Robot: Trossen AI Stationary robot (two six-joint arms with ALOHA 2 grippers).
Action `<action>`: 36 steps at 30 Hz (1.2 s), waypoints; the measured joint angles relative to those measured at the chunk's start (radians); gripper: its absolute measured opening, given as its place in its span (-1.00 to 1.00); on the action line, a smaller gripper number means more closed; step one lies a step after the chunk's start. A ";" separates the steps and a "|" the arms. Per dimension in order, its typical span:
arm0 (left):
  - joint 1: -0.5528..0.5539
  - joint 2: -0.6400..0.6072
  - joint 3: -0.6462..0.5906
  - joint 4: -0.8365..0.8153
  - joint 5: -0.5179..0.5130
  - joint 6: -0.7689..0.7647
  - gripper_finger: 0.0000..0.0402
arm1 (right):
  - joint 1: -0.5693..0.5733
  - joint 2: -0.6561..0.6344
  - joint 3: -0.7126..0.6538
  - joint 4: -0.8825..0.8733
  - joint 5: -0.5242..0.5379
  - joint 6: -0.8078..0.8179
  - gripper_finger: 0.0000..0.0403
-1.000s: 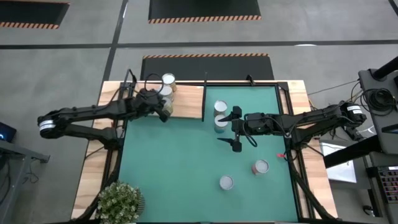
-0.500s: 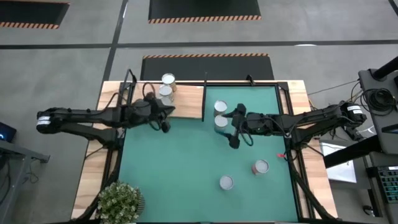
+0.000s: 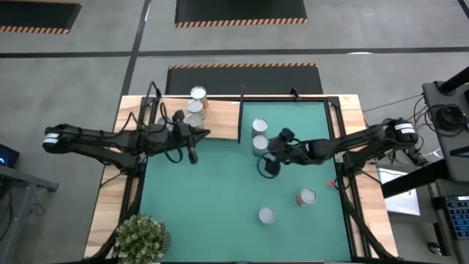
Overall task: Pick and place cans onto a shelf
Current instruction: Put the canned cherries on the shelf
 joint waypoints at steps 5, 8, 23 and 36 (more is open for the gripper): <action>0.000 -0.002 0.000 0.002 0.000 0.019 -1.00 | -0.013 0.057 0.000 0.017 0.064 0.038 0.81; 0.000 -0.002 0.000 0.002 0.000 0.019 -1.00 | -0.033 0.090 0.000 0.028 0.065 0.062 0.81; 0.000 -0.001 0.000 0.004 -0.001 0.031 -1.00 | -0.053 0.192 0.001 0.176 0.058 0.088 0.57; 0.000 -0.012 -0.006 0.001 -0.001 0.044 -1.00 | -0.031 0.122 0.001 0.144 0.043 0.093 0.45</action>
